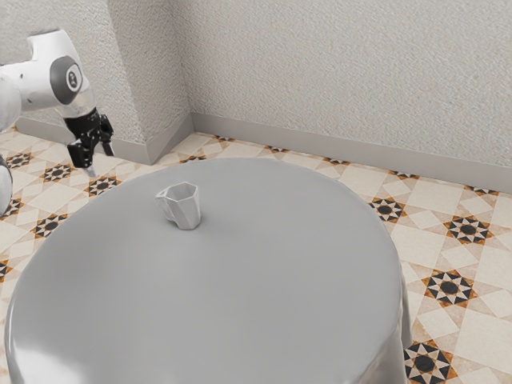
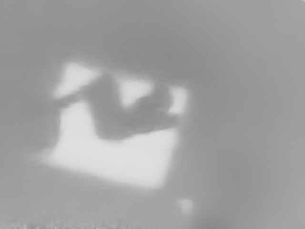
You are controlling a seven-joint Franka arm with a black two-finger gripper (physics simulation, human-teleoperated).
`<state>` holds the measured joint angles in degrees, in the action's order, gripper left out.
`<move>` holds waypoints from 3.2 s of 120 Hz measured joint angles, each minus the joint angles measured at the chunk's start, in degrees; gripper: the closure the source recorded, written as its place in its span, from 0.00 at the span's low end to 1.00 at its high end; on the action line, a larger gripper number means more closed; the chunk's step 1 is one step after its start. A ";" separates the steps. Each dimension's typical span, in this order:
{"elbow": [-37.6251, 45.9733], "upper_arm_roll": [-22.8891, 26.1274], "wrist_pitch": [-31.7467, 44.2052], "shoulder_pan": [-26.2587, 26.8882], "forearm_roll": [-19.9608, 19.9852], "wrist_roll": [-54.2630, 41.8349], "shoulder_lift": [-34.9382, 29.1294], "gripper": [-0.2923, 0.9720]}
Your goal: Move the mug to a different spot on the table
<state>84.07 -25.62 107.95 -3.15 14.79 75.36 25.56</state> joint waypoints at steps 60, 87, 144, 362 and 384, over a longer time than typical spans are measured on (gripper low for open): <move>-6.19 3.09 4.56 0.36 4.78 11.50 9.17 0.23; -5.72 4.47 5.21 0.43 4.85 15.00 10.50 0.23; -5.48 7.05 10.51 0.43 3.12 18.37 13.52 0.23; -2.27 9.20 12.81 -0.07 17.64 14.05 14.47 0.68; 8.77 10.96 14.96 0.01 24.29 9.21 6.22 0.74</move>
<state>92.84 -14.66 122.91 -3.14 39.08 84.57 31.78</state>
